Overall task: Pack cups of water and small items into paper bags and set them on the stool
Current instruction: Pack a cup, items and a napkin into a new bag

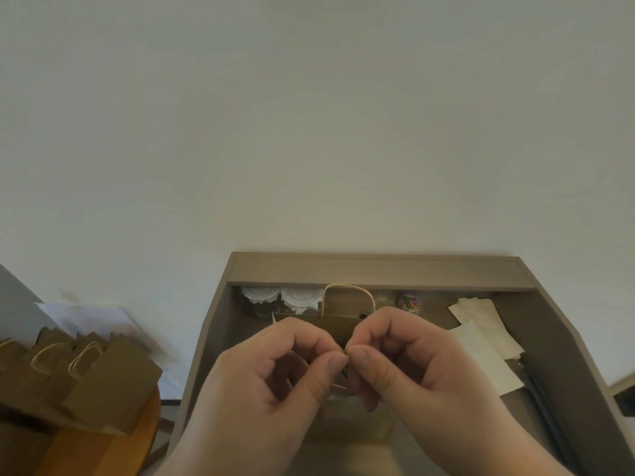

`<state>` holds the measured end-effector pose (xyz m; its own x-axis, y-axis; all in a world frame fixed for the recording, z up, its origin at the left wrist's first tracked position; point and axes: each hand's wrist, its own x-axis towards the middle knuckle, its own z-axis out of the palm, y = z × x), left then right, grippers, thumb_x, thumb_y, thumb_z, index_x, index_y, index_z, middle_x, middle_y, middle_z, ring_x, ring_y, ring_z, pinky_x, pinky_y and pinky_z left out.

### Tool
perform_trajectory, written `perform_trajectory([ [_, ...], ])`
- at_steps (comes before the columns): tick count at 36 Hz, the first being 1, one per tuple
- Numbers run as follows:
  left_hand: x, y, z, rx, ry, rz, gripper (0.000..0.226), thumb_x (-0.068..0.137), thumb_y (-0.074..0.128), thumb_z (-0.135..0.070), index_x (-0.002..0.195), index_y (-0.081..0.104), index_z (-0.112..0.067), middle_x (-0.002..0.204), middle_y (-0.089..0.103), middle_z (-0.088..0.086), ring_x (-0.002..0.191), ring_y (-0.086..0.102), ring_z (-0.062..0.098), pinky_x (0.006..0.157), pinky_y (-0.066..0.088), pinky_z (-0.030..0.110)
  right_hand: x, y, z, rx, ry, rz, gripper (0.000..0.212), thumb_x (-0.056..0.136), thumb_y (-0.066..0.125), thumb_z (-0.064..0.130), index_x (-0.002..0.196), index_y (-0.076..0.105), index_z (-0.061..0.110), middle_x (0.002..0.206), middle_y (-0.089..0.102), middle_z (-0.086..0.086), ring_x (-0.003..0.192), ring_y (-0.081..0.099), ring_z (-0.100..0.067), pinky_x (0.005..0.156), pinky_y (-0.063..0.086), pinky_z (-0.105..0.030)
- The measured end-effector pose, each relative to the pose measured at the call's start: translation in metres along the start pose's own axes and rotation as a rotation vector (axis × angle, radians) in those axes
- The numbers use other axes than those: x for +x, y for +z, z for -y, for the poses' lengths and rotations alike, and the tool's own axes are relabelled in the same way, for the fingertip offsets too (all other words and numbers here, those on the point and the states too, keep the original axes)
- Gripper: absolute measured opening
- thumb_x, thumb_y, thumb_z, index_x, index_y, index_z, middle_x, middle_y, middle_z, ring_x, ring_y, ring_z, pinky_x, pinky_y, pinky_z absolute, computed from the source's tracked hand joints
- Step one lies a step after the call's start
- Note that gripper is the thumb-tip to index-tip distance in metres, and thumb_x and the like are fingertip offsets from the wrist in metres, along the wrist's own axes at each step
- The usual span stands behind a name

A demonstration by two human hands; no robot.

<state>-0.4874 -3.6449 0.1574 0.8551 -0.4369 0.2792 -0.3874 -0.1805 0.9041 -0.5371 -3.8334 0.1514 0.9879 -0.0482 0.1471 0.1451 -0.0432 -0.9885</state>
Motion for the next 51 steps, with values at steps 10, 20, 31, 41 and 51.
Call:
perform_trajectory([
  [10,0.001,0.002,0.004,0.043,0.032,0.015,0.014,0.088,0.075,-0.046,0.100,0.074,-0.040,0.078,0.075,-0.003,0.064,0.071,0.022,0.056,0.059,0.043,0.000,-0.010,-0.009,-0.113,-0.123,-0.089,0.019,0.083,0.076,0.047,0.085,0.073,0.028,0.072,0.068,-0.012,0.061,0.061,-0.033,0.057,0.051,-0.048],
  [20,0.028,-0.041,0.041,0.892,-0.212,0.434,0.145,0.043,0.066,-0.101,0.152,-0.021,-0.059,0.151,-0.017,-0.049,0.148,-0.006,-0.008,0.126,0.009,0.033,0.056,-0.099,-0.050,-0.626,0.148,-0.271,0.009,0.101,0.065,0.032,0.092,0.066,0.033,0.093,0.075,0.016,0.085,0.069,0.000,0.079,0.054,-0.027],
  [31,0.059,0.004,0.085,0.953,-0.086,0.374,0.109,0.066,0.072,-0.085,0.154,0.020,-0.046,0.152,0.035,-0.024,0.146,0.028,0.007,0.127,0.012,0.039,0.111,-0.076,-0.073,-0.705,0.353,0.338,0.005,0.100,0.070,0.029,0.097,0.069,0.025,0.074,0.073,0.021,0.070,0.067,0.006,0.078,0.052,-0.027],
  [41,0.067,0.015,0.104,0.856,-0.082,0.309,0.034,0.087,0.059,-0.075,0.101,0.071,-0.046,0.093,0.054,-0.025,0.101,0.044,0.002,0.104,0.041,0.035,0.131,-0.060,-0.066,-0.739,0.455,0.615,0.016,0.096,0.074,0.042,0.093,0.075,0.026,0.084,0.077,0.006,0.075,0.067,-0.004,0.082,0.058,-0.032],
  [51,0.067,0.015,0.112,0.873,-0.042,0.282,0.036,0.093,0.054,-0.070,0.109,0.074,-0.044,0.089,0.056,-0.019,0.093,0.050,0.003,0.099,0.044,0.034,0.127,-0.040,-0.042,-0.813,0.352,0.601,0.020,0.098,0.071,0.045,0.096,0.075,0.026,0.088,0.080,0.011,0.083,0.075,-0.008,0.090,0.060,-0.035],
])
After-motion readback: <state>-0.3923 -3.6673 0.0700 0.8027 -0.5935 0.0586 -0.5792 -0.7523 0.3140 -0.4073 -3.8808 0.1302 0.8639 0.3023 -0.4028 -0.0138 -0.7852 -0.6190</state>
